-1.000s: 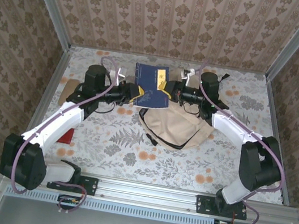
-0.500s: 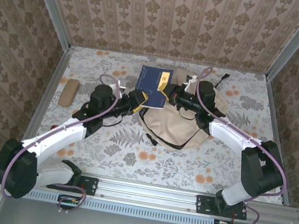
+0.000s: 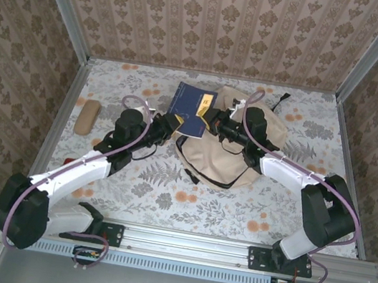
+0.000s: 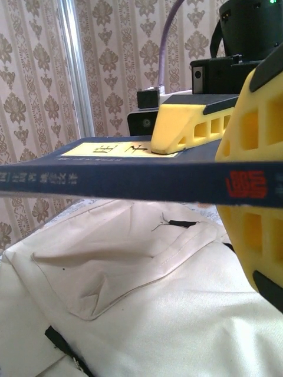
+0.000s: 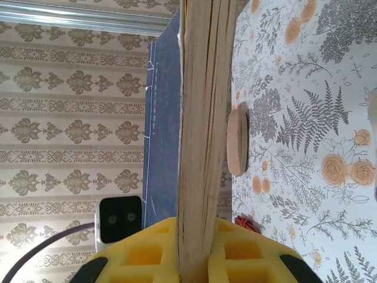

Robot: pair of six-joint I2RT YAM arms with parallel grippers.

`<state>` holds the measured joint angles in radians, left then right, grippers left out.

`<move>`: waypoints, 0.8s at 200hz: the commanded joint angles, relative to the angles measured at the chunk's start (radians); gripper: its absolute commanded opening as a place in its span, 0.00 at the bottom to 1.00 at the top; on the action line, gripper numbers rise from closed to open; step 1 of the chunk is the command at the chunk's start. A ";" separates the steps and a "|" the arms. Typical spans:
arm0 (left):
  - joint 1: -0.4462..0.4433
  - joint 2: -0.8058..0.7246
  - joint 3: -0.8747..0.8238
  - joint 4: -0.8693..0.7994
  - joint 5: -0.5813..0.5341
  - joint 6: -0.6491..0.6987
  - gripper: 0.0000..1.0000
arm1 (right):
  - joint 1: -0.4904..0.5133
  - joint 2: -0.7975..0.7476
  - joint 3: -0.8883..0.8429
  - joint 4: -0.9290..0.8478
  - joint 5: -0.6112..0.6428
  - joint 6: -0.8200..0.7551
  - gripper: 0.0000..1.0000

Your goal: Pack books, pencil case, and school supplies into a backpack

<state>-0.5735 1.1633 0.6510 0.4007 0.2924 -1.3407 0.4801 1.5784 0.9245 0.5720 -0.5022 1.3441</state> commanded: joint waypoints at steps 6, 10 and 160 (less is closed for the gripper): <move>0.026 -0.002 -0.013 0.019 -0.024 0.012 0.05 | 0.003 -0.023 0.014 -0.105 -0.040 -0.099 0.31; 0.030 -0.005 -0.012 0.005 -0.025 0.017 0.05 | 0.003 -0.029 0.026 -0.161 -0.040 -0.135 0.38; 0.323 -0.293 -0.002 -0.638 0.035 0.302 0.05 | 0.158 0.101 0.310 -1.244 0.402 -0.903 0.58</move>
<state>-0.2653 0.8879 0.6304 -0.2020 0.2829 -1.0908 0.6292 1.6306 1.1858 -0.6003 -0.1112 0.4946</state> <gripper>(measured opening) 0.126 0.612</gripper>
